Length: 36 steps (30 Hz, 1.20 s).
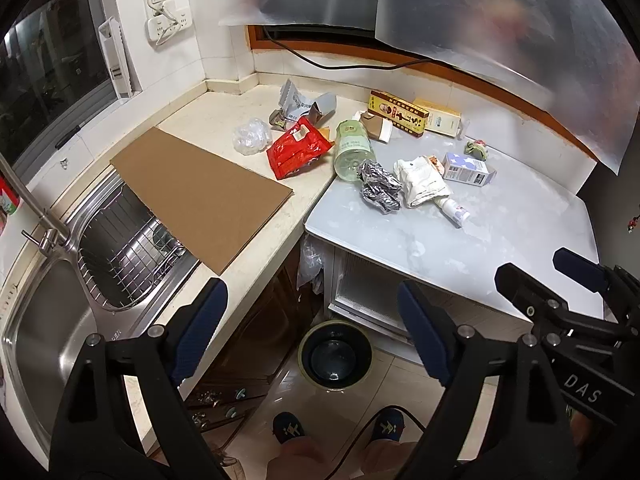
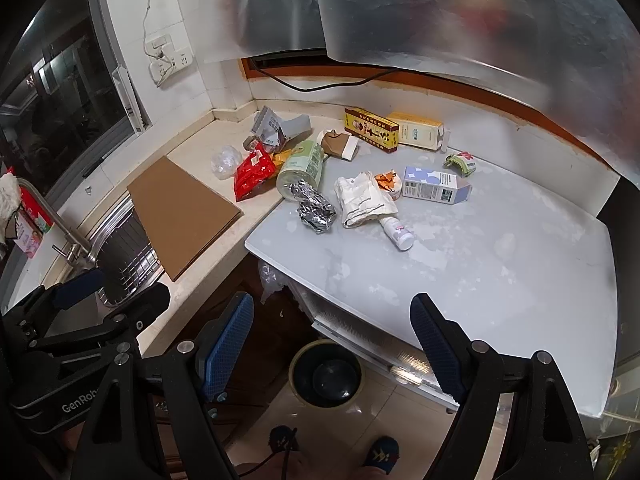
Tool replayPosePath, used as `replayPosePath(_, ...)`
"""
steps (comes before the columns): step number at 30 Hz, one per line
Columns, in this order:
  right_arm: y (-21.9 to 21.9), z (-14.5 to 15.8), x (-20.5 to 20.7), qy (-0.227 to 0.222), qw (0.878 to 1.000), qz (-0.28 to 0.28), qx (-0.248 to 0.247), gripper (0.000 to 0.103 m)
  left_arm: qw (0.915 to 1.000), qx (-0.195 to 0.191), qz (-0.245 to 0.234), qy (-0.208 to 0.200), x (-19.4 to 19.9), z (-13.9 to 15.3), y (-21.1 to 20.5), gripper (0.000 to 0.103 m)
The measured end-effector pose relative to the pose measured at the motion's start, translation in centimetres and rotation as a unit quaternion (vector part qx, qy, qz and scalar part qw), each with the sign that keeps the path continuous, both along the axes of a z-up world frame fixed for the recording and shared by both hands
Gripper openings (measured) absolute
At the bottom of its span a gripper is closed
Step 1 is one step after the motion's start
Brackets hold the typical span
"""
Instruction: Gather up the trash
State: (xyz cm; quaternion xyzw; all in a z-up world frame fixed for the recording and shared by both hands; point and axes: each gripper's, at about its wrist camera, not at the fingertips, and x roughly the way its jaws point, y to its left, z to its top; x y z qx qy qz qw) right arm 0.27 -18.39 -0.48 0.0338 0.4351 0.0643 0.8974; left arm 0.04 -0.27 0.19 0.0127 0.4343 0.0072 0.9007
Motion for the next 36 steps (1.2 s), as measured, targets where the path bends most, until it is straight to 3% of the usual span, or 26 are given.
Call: replayPosePath(36, 0.08, -0.10, -0.24, 0.000, 1.000, 0.000, 0.002, 0.078, 0.9999, 0.002, -0.009, 0.008, -0.14, -0.23, 0.16, 0.082)
